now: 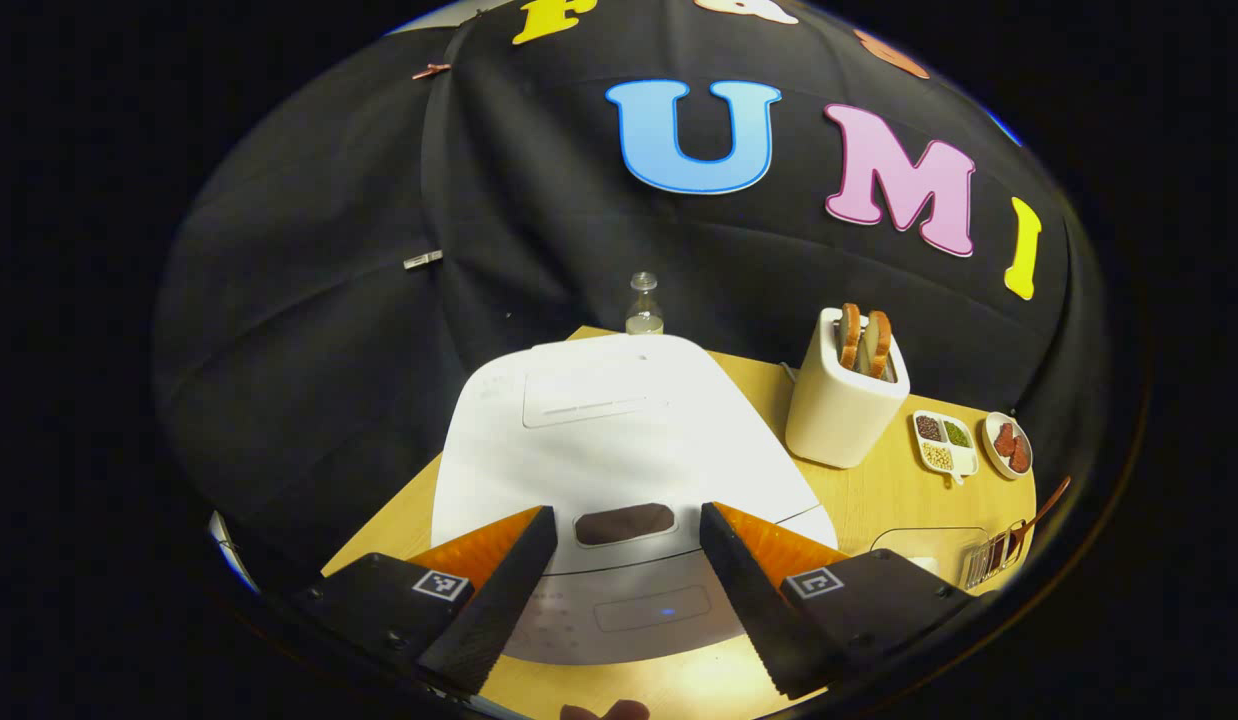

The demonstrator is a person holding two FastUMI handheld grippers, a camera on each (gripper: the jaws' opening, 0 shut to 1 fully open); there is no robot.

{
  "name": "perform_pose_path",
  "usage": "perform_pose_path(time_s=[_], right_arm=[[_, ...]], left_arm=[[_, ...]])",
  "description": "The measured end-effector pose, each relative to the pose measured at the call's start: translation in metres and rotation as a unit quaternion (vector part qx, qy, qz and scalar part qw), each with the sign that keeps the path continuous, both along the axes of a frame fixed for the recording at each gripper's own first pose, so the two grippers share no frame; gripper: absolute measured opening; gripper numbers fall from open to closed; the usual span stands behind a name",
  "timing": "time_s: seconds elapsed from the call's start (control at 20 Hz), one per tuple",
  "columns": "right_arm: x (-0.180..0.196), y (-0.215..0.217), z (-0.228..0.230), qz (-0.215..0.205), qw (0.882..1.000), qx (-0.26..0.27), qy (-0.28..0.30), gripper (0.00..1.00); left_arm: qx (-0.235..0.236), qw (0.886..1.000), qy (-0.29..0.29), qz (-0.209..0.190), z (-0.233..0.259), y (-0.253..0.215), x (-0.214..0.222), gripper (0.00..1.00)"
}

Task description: Close the left gripper, press the button to open the rice cooker; take a wooden spoon from the chopstick holder with the right hand, scoop a spoonful of rice and pour it into the rice cooker, then put the wooden spoon back into the chopstick holder.

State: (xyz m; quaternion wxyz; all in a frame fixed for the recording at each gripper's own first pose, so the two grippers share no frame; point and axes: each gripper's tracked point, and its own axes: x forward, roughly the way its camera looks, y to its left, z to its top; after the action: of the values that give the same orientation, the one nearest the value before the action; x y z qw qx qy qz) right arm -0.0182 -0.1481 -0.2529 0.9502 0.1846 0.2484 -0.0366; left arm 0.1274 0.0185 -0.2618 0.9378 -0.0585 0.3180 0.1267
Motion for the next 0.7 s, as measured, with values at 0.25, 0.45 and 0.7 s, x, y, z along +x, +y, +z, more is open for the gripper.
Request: perform_pose_path(time_s=[0.25,0.45,0.7], right_arm=[[0.023,-0.002,0.046,0.015,0.998,-0.039,-0.045,0.98],[0.039,0.008,0.092,0.036,0.992,-0.078,-0.094,0.98],[0.051,0.04,0.134,0.046,0.986,-0.07,-0.148,0.98]], left_arm=[[0.025,0.996,-0.075,-0.048,0.063,-0.017,0.003,0.99],[0.016,0.985,-0.141,-0.096,0.11,-0.043,-0.004,0.99],[0.004,0.964,-0.222,-0.149,0.168,-0.07,-0.022,0.99]])
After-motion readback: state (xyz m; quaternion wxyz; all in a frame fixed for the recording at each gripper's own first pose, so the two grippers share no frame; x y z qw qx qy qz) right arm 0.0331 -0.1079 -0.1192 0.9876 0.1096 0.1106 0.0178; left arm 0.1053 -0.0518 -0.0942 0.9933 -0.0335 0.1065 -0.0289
